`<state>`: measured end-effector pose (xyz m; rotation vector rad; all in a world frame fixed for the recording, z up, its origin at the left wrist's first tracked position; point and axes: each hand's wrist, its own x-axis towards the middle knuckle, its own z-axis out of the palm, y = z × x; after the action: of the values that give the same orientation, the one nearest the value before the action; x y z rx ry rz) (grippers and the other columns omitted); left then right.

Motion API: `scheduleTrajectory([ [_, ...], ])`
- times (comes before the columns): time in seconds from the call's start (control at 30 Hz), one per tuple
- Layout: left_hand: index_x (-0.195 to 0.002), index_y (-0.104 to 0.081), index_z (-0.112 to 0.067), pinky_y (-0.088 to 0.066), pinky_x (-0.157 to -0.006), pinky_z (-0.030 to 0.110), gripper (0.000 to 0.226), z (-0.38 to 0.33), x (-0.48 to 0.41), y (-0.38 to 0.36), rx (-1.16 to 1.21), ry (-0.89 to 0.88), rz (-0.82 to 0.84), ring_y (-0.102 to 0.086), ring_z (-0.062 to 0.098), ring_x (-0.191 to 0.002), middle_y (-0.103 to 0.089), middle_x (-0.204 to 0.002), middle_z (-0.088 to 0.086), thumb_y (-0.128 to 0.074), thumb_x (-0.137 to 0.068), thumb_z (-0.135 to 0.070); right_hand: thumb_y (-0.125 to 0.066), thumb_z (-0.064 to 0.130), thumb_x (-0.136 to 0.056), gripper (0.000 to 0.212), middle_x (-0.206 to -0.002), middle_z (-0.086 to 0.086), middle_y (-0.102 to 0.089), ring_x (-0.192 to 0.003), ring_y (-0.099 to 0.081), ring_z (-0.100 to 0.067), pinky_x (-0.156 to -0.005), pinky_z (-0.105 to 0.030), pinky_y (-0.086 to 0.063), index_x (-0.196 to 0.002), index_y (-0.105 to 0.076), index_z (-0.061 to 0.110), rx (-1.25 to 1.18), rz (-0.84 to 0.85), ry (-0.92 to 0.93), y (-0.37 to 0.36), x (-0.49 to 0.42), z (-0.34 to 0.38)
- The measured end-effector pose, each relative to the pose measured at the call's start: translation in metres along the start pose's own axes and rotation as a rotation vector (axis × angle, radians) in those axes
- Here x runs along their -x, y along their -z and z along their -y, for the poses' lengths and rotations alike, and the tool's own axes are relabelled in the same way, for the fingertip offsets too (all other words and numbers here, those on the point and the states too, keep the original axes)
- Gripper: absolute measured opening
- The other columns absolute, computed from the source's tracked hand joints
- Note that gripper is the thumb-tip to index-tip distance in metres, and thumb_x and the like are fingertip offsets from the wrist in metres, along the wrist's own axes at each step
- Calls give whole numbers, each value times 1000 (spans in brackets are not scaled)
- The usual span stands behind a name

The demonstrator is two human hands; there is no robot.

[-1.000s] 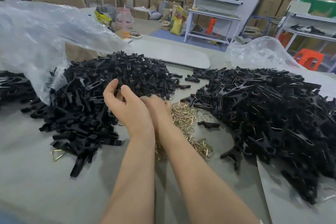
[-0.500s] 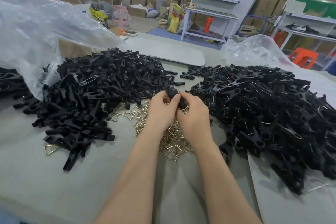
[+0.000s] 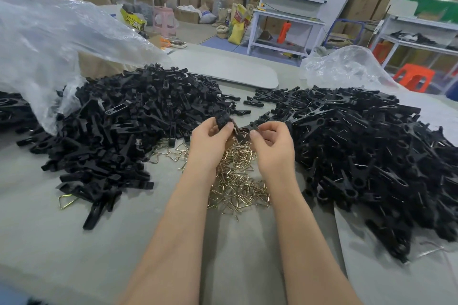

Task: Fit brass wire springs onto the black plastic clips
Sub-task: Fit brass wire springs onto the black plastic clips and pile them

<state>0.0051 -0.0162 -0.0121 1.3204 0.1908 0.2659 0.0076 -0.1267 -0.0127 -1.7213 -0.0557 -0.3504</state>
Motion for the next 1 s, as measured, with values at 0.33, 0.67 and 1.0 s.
scheduleTrajectory([
  [0.33,-86,-65,-23,-54,-91,41,18,1,1,-4,-141,-19,20,-67,23,-96,-70,-93,6,-60,-90,-6,-57,10,-93,42,-91,8,-58,-88,-59,-6,-87,-21,-50,-133,-50,20,51,159,88,-4,0,2],
  [0.67,-96,-64,-15,-53,-92,35,7,2,1,-3,-105,10,38,-66,18,-94,-69,-100,9,-62,-91,-12,-61,14,-90,42,-98,9,-57,-95,-60,-11,-82,-18,-50,-131,-51,20,67,76,3,-3,-4,-5],
  [1.0,-90,-63,-23,-51,-69,20,11,4,0,-2,-26,55,61,-61,8,-79,-66,-92,3,-58,-94,-14,-50,6,-96,25,-94,-4,-66,-67,-63,-2,-64,-16,-52,-119,-50,16,-403,151,-176,0,-5,0],
])
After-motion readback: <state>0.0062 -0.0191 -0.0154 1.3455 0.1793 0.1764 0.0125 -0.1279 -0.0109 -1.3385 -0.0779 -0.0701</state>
